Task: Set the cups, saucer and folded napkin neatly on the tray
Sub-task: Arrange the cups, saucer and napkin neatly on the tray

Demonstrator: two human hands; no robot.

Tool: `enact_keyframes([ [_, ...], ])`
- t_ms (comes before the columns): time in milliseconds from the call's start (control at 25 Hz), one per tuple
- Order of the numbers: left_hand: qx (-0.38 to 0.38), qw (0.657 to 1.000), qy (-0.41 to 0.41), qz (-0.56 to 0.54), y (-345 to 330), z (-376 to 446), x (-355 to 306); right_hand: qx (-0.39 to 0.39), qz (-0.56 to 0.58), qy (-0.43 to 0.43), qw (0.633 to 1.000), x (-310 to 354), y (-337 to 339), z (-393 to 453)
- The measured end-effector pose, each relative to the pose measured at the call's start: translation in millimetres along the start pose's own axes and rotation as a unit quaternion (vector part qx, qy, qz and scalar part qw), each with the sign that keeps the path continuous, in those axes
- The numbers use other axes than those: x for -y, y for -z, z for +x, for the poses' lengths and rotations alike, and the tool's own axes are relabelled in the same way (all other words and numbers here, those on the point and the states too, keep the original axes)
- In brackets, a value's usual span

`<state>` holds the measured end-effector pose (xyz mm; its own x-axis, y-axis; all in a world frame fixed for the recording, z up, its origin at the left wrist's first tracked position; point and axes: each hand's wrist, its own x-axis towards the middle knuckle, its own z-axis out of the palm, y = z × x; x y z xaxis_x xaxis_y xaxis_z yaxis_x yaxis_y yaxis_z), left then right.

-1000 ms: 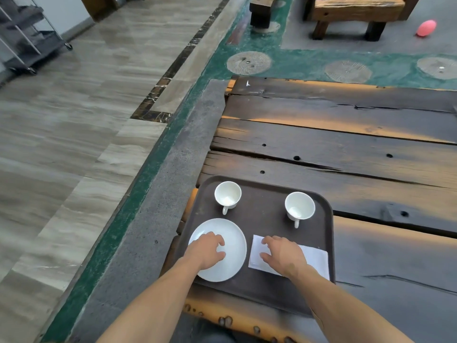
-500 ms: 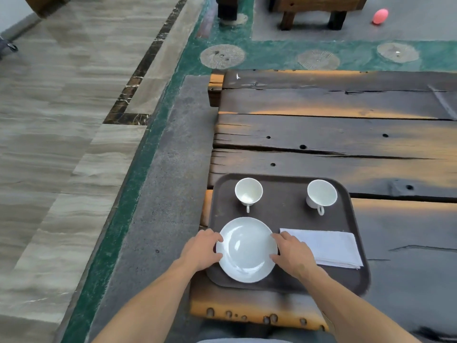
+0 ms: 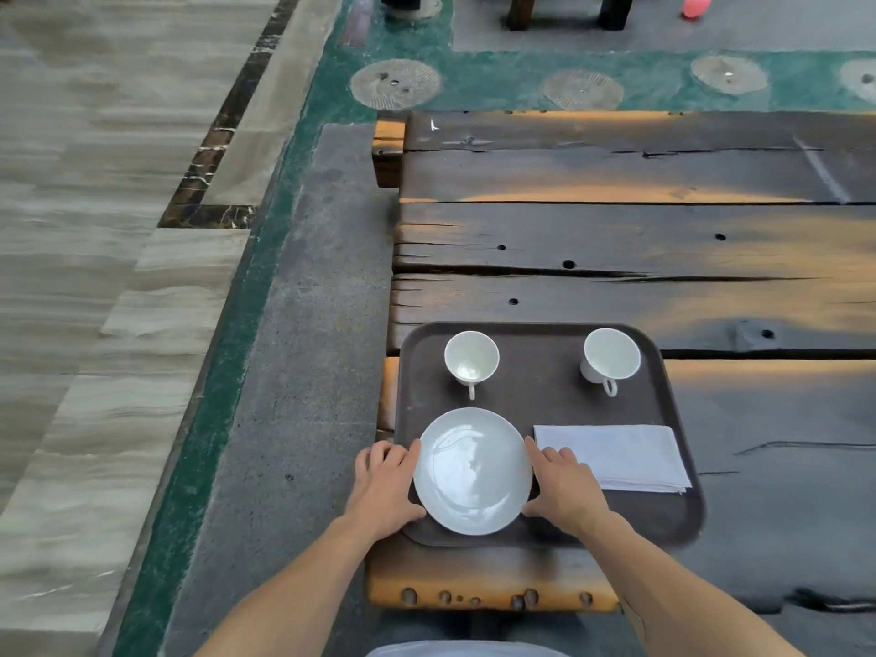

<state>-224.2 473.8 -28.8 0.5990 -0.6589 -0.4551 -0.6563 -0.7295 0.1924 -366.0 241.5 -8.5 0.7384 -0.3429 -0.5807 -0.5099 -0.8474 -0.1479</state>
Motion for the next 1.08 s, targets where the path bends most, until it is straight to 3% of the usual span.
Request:
enact_keyframes([
  [1080,-0.001,1.0,-0.021,-0.008,9.4,20.8,9.7,-0.03,0.023,-0.014,0.999,12.2,-7.0,10.5],
])
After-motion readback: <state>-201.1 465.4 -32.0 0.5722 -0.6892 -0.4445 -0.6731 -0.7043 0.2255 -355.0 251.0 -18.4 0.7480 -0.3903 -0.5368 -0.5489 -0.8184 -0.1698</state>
